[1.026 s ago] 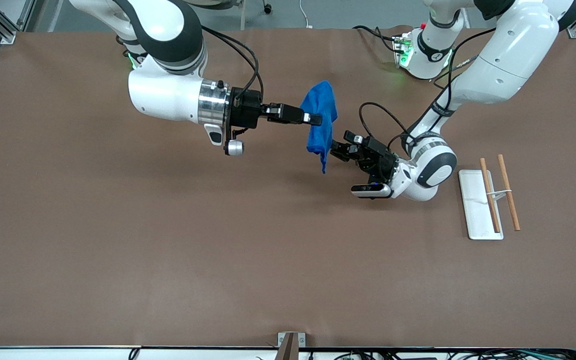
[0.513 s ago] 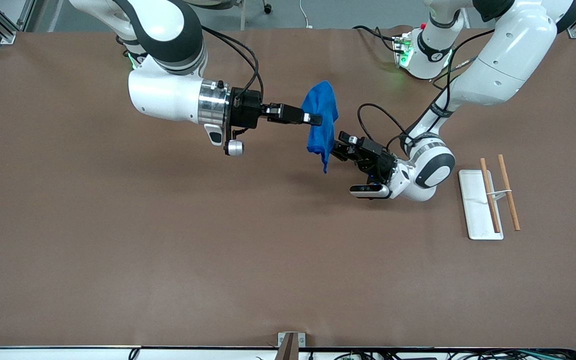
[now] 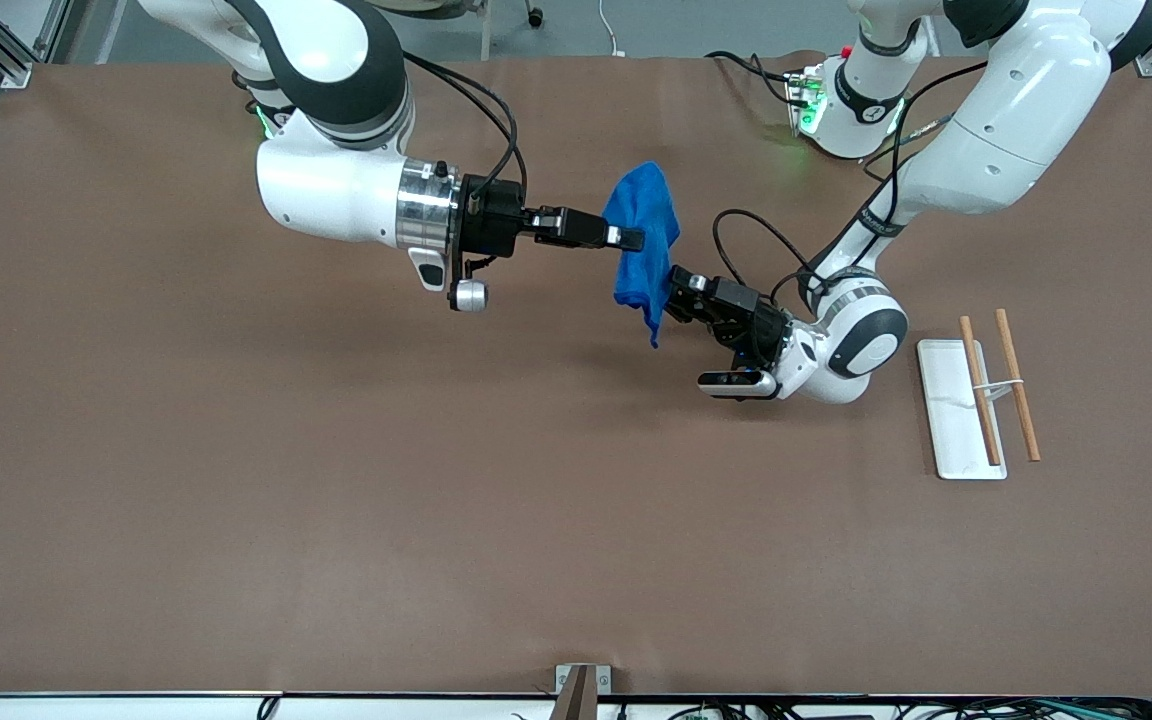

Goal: Right arm passes towel to left arm to hang
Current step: 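Carry the towel toward the left gripper and grasp its hanging edge, then open the right gripper while the left gripper pulls the towel away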

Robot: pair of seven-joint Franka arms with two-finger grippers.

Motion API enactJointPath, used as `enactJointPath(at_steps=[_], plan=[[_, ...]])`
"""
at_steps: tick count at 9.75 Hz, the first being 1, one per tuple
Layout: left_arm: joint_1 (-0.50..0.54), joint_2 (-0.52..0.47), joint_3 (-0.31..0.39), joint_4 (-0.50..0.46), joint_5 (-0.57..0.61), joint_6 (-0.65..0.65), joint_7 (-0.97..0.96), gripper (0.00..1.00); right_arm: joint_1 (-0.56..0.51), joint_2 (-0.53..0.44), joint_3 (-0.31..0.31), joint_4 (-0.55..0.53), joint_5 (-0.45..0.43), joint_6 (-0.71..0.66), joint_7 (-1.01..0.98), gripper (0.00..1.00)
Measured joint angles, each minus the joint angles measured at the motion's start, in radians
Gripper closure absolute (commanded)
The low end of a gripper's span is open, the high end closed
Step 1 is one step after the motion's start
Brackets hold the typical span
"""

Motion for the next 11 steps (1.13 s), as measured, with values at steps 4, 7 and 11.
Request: enactJointPath(at_steps=[4, 7, 11], plan=[[0.063, -0.002, -0.016, 0.022, -0.004, -0.001, -0.051, 1.0, 0.0, 0.0, 0.0, 0.0, 0.0, 0.0, 0.0, 0.54], [0.137, -0.049, -0.018, 0.039, -0.004, -0.001, -0.21, 1.0, -0.007, 0.003, -0.006, -0.01, -0.048, 0.013, -0.002, 0.0], [0.265, -0.197, -0.015, 0.059, 0.056, 0.084, -0.601, 1.0, -0.126, 0.011, -0.018, -0.077, -0.34, 0.009, -0.003, 0.0]])
